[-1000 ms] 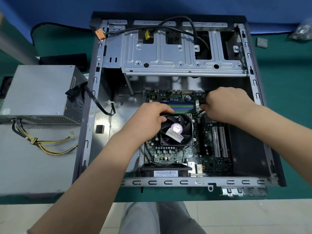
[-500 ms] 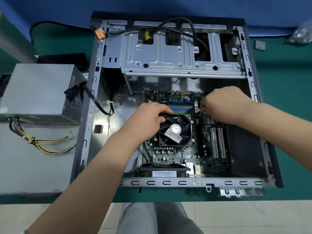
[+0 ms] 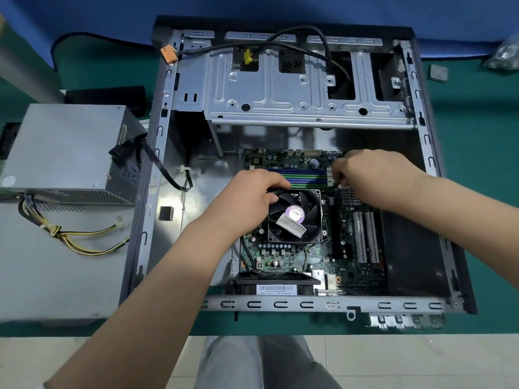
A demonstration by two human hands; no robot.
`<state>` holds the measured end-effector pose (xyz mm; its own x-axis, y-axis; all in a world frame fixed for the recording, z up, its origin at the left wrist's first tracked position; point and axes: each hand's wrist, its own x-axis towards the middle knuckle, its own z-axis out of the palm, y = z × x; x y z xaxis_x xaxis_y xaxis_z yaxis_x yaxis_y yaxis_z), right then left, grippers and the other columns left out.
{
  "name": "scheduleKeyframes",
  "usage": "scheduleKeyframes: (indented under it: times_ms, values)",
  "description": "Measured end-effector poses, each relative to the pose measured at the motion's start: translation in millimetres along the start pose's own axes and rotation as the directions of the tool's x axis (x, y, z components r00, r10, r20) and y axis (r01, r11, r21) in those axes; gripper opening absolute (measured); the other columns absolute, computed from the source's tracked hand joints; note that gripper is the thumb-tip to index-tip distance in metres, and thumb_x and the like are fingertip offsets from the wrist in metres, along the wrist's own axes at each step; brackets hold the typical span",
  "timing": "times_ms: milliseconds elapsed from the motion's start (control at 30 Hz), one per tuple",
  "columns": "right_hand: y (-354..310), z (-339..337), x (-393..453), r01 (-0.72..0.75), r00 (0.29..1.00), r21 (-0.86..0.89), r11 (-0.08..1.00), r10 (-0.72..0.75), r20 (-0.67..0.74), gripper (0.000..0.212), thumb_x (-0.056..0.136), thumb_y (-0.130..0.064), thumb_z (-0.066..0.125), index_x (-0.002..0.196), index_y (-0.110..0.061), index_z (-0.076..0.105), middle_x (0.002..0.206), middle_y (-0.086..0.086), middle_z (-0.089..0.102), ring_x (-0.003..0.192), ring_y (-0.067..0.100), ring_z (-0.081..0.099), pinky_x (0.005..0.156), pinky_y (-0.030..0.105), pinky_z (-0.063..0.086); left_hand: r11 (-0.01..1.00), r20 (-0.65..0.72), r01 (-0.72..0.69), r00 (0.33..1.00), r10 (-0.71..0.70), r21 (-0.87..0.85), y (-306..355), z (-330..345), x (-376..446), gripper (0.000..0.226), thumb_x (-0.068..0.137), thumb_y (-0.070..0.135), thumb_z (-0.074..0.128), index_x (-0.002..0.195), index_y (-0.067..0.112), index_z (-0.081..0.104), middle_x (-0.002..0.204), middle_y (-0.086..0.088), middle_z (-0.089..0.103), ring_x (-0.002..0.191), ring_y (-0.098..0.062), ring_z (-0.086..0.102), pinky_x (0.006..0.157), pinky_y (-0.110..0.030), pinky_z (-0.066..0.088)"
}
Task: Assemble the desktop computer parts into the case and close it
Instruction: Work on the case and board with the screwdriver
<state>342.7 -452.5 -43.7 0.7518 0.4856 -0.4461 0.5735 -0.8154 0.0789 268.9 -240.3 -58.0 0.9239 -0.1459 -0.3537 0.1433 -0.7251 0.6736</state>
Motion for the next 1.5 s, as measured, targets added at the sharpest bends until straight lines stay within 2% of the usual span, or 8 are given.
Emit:
scheduleKeyframes:
  times_ms: [67, 133, 500, 833, 1000, 1200, 1367, 1500]
  values:
    - [0, -1, 0, -0.077, 0.997, -0.072, 0.994, 0.077, -0.011, 0.029, 0.095, -0.043, 0.051, 0.099, -0.014, 0.051, 0.092, 0.004, 0.062, 0.088, 0.031, 0.063, 0.060, 0.031, 0.039, 1.000, 0.002, 0.002, 1.000, -0.002, 0.003, 0, 0, 0, 0.034, 0.092, 0.006, 0.058, 0.118, 0.026, 0.066, 0.122, 0.003, 0.061, 0.113, -0.015, 0.053, 0.089, -0.018, 0.038]
    - [3, -4, 0, -0.128, 0.992, -0.110, 0.986, 0.128, -0.006, 0.040, 0.096, -0.054, 0.040, 0.083, -0.016, 0.047, 0.088, 0.006, 0.063, 0.088, 0.031, 0.063, 0.062, 0.031, 0.035, 1.000, 0.004, 0.006, 1.000, -0.006, 0.002, 0, 0, 0, 0.034, 0.092, 0.006, 0.058, 0.118, 0.027, 0.066, 0.123, 0.003, 0.061, 0.113, -0.015, 0.053, 0.091, -0.020, 0.040]
    - [2, -3, -6, 0.015, 0.997, -0.015, 1.000, -0.016, -0.072, 0.017, 0.094, -0.033, 0.053, 0.107, -0.021, 0.057, 0.103, 0.002, 0.062, 0.089, 0.027, 0.062, 0.068, 0.036, 0.053, 1.000, 0.001, -0.001, 1.000, 0.001, 0.009, -1, 0, 1, 0.034, 0.092, 0.006, 0.058, 0.117, 0.027, 0.066, 0.123, 0.003, 0.061, 0.113, -0.015, 0.054, 0.092, -0.021, 0.041]
    - [-4, 5, -10, -0.091, 0.986, 0.045, 0.995, 0.097, -0.133, 0.016, 0.092, -0.024, 0.056, 0.108, -0.027, 0.059, 0.106, 0.002, 0.061, 0.090, 0.030, 0.061, 0.062, 0.030, 0.038, 1.000, -0.003, 0.001, 1.000, -0.001, 0.018, 0, 0, 1, 0.034, 0.092, 0.006, 0.058, 0.119, 0.027, 0.066, 0.125, 0.003, 0.062, 0.115, -0.014, 0.054, 0.089, -0.015, 0.036]
    - [-9, 6, -9, -0.192, 0.968, 0.050, 0.980, 0.197, -0.157, 0.017, 0.094, -0.033, 0.056, 0.097, -0.020, 0.066, 0.091, 0.009, 0.066, 0.081, 0.033, 0.063, 0.058, 0.029, 0.033, 1.000, -0.006, -0.001, 1.000, 0.001, 0.020, 0, 0, 1, 0.034, 0.092, 0.006, 0.058, 0.117, 0.027, 0.067, 0.124, 0.003, 0.062, 0.115, -0.015, 0.054, 0.091, -0.019, 0.038]
    - [-7, 3, -7, -0.241, 0.965, 0.015, 0.971, 0.241, -0.106, 0.046, 0.096, -0.050, 0.045, 0.078, -0.010, 0.058, 0.065, 0.005, 0.050, 0.064, 0.029, 0.050, 0.054, 0.028, 0.031, 1.000, -0.010, -0.009, 1.000, 0.009, 0.024, -1, 0, 1, 0.034, 0.091, 0.006, 0.059, 0.117, 0.027, 0.067, 0.123, 0.003, 0.062, 0.114, -0.015, 0.054, 0.092, -0.021, 0.040]
    - [-2, 5, -8, -0.145, 0.985, 0.068, 0.987, 0.150, -0.081, 0.025, 0.093, -0.026, 0.053, 0.111, -0.010, 0.048, 0.098, 0.013, 0.064, 0.085, 0.035, 0.062, 0.065, 0.035, 0.045, 1.000, -0.010, -0.015, 1.000, 0.015, 0.020, -2, 0, 2, 0.033, 0.091, 0.006, 0.060, 0.116, 0.027, 0.067, 0.122, 0.003, 0.063, 0.112, -0.016, 0.054, 0.092, -0.023, 0.041]
    - [-6, 8, -9, -0.175, 0.972, 0.064, 0.982, 0.183, -0.150, 0.023, 0.094, -0.030, 0.052, 0.104, -0.010, 0.054, 0.096, 0.014, 0.064, 0.085, 0.036, 0.062, 0.062, 0.032, 0.036, 1.000, -0.009, -0.014, 1.000, 0.015, 0.014, -2, 0, 2, 0.034, 0.090, 0.005, 0.060, 0.116, 0.027, 0.068, 0.121, 0.003, 0.063, 0.113, -0.016, 0.055, 0.096, -0.028, 0.043]
